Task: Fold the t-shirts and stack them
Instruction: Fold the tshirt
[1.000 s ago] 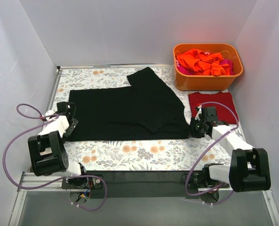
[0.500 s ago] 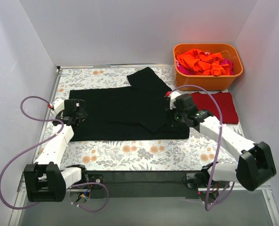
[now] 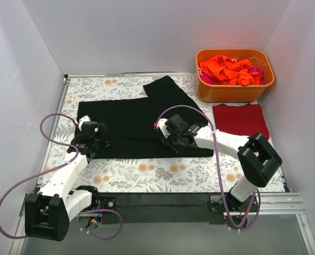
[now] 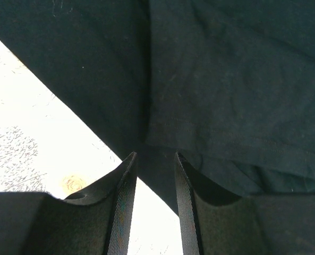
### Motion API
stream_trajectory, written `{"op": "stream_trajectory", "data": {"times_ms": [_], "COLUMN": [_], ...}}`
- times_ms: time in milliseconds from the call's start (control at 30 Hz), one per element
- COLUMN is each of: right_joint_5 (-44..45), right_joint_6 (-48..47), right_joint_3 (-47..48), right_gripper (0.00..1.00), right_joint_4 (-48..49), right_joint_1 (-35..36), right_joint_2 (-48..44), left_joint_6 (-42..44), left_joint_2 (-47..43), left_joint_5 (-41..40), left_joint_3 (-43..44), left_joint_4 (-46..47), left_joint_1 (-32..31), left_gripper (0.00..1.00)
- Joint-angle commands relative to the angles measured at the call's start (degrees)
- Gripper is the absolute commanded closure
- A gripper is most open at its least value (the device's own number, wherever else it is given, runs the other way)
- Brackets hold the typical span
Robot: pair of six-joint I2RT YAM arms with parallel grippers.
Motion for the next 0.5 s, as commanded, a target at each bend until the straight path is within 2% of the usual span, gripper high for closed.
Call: {"op": "stream_trajectory", "data": {"times_ms": [0, 233, 400, 467], "right_joint_5": [2.96, 5.52, 6.58, 6.58], "right_joint_6": [-2.55, -3.96, -4.93, -4.93], "right_joint_3": [3.50, 5.61, 7.19, 7.72], "right_gripper": [0.66, 0.68, 0.75, 0.75], "right_joint_4": [-0.33, -1.12, -2.00, -2.53], "right_joint_1": [1.47, 2.53, 3.14, 3.58], "right_joint_2": [2.05, 5.04, 7.06, 7.33], "left_joint_6": [2.00, 1.38, 1.47, 1.38], "left_joint_2": [-0.02, -0.28, -0.19, 0.16], "left_joint_5": [1.68, 0.53, 0.52, 0.44], "left_joint_3": [0.64, 0.12, 0.21, 0.21], "left_joint_4": [3.13, 2.60, 2.69, 2.60], "left_joint_1": [-0.27, -0.27, -0.27, -0.27], "left_gripper": [0.04, 0.04, 0.04, 0.04]}}
